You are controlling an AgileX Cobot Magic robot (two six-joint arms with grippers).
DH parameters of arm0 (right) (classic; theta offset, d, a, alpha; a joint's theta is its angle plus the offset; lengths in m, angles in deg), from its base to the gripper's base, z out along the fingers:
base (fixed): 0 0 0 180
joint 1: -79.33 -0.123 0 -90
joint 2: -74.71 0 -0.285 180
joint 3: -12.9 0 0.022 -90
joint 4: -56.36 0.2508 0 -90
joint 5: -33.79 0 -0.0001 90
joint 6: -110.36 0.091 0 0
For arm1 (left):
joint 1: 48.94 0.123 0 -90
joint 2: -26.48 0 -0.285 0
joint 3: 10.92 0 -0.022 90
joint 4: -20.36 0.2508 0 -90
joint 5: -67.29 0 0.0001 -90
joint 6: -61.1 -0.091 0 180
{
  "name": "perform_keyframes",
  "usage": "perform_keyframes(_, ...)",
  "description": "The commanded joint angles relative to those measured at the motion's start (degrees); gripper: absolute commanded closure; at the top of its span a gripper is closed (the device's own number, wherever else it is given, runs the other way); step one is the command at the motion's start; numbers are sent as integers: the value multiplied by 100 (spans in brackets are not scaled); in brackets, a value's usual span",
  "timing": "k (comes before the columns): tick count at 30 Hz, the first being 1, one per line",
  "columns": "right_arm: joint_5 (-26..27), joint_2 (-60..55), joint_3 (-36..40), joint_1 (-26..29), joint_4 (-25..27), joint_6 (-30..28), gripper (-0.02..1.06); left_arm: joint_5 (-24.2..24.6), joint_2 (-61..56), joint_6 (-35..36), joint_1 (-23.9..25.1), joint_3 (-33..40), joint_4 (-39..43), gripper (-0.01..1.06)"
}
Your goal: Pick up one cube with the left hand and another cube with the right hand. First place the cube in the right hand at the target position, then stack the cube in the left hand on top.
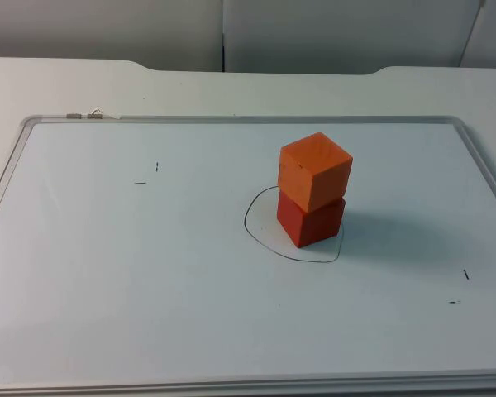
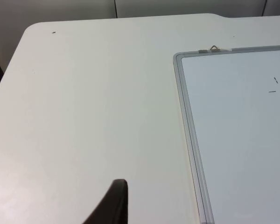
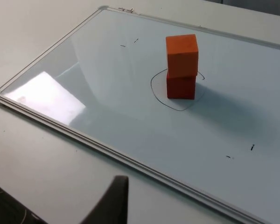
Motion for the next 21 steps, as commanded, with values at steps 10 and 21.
perform_keyframes(10, 76, 18, 52, -13, -36, 0, 0, -51, -24, 38, 21, 55, 10, 0)
perform_keyframes(21, 76, 18, 53, 10, -36, 0, 0, -51, -24, 38, 21, 55, 10, 0)
